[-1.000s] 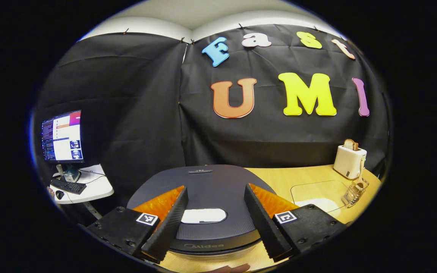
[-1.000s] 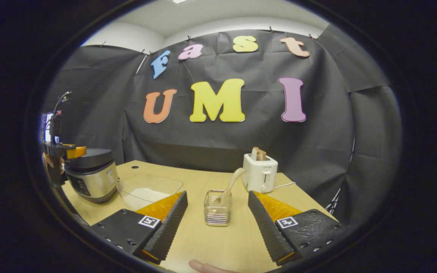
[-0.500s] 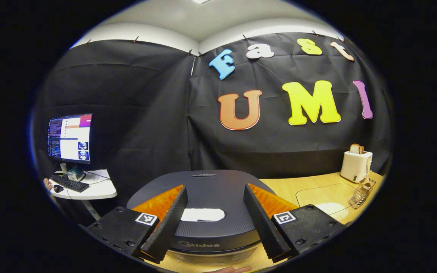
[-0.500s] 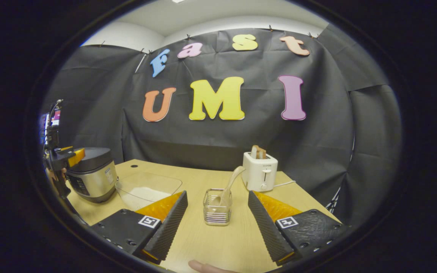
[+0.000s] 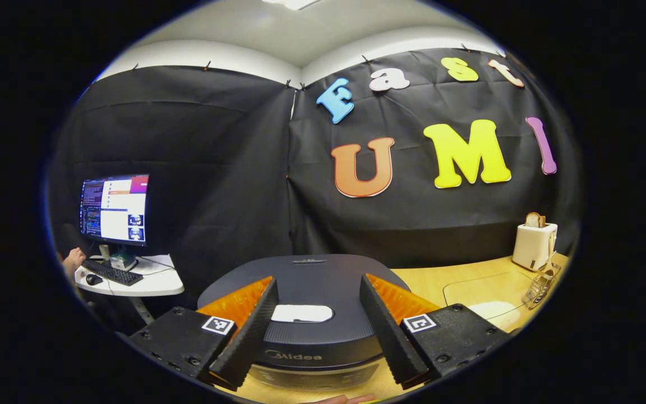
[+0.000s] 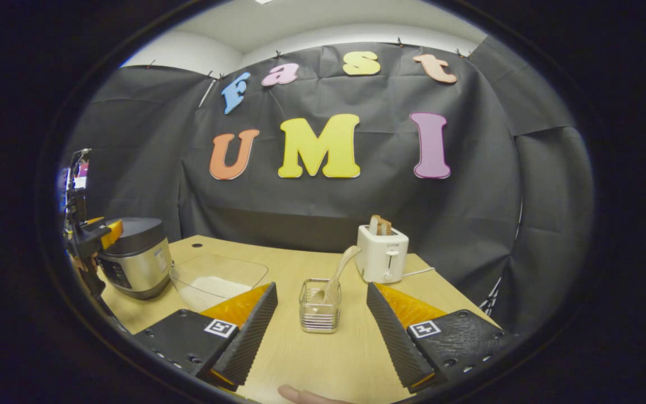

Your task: Close the left gripper, press the button to open the rice cooker; take a wooden spoon from the chopstick holder with the right hand, scoop a spoonful of rice and pour it into the rice cooker, then put the wooden spoon back into the chopstick holder.

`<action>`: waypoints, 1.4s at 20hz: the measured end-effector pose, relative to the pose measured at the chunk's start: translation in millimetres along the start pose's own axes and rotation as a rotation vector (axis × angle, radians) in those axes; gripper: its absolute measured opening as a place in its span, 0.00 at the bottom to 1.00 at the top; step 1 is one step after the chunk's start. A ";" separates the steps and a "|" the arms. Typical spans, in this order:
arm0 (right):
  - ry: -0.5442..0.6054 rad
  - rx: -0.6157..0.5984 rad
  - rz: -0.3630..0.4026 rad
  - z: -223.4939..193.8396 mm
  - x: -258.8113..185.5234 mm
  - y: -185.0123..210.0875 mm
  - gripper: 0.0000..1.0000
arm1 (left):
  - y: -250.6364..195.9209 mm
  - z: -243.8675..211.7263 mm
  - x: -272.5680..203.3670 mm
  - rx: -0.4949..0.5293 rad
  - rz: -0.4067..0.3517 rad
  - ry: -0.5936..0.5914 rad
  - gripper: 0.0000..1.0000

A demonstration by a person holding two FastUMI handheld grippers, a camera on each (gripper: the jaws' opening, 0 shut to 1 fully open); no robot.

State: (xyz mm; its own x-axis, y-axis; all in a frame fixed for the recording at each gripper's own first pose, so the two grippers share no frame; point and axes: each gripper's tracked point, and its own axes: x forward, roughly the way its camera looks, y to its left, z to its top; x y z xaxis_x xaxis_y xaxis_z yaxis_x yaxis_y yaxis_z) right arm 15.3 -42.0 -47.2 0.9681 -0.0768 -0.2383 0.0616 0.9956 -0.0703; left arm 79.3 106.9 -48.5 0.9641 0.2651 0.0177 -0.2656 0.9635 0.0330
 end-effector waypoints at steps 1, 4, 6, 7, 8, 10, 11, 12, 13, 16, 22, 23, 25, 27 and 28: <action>0.001 0.001 -0.006 0.8 -1.9 -1.1 0.96 | -7.0 2.1 -5.2 -0.011 -0.015 0.012 0.94; -0.005 -0.001 -0.015 2.4 -10.9 -4.9 0.96 | -27.8 19.8 -26.8 -0.041 -0.074 0.009 0.93; -0.016 0.003 -0.020 7.1 -18.6 -7.6 0.96 | -38.9 36.2 -41.2 -0.041 -0.106 -0.016 0.93; -0.022 0.005 -0.024 9.6 -22.4 -9.1 0.96 | -49.0 38.1 -48.6 -0.033 -0.137 -0.006 0.93; -0.030 0.006 -0.026 12.9 -25.7 -9.4 0.95 | -59.1 37.2 -56.6 -0.024 -0.166 0.013 0.93; -0.039 -0.001 -0.025 15.8 -34.0 -8.6 0.95 | -81.6 32.6 -72.4 -0.031 -0.223 0.053 0.93; -0.044 -0.010 -0.027 18.7 -37.3 -8.5 0.95 | -95.8 31.4 -79.8 -0.047 -0.254 0.066 0.93; -0.050 -0.024 -0.033 20.5 -41.1 -8.9 0.96 | -109.2 32.2 -86.0 -0.048 -0.287 0.074 0.93; -0.056 -0.030 -0.042 23.0 -43.6 -10.0 0.96 | -119.1 33.2 -91.3 -0.032 -0.306 0.072 0.94; -0.087 -0.018 -0.035 30.2 -48.2 -3.0 0.95 | -128.8 29.6 -103.1 0.006 -0.306 0.078 0.94; -0.060 0.035 0.023 20.4 -44.7 14.0 0.95 | -156.6 18.1 -127.9 0.007 -0.396 0.080 0.93; -0.057 0.047 0.037 18.6 -45.0 15.8 0.95 | -156.0 13.0 -130.2 0.015 -0.399 0.082 0.94; -0.076 0.056 0.025 20.7 -43.1 10.7 0.95 | -157.1 4.6 -133.0 0.019 -0.412 0.082 0.94; -0.075 0.084 0.013 19.7 -43.1 11.3 0.95 | -152.4 -4.9 -136.2 0.018 -0.406 0.130 0.94; -0.073 0.107 0.018 21.6 -44.6 13.2 0.95 | -152.0 -4.4 -135.1 0.003 -0.404 0.129 0.94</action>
State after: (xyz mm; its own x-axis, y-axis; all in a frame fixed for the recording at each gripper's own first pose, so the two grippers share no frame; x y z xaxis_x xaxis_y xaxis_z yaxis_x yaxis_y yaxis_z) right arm -21.8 -24.2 -16.5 0.9842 -0.0586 -0.1672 0.0658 0.9971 0.0377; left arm -10.5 -75.3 -60.3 0.9837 -0.1317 -0.1221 0.1344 0.9908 0.0143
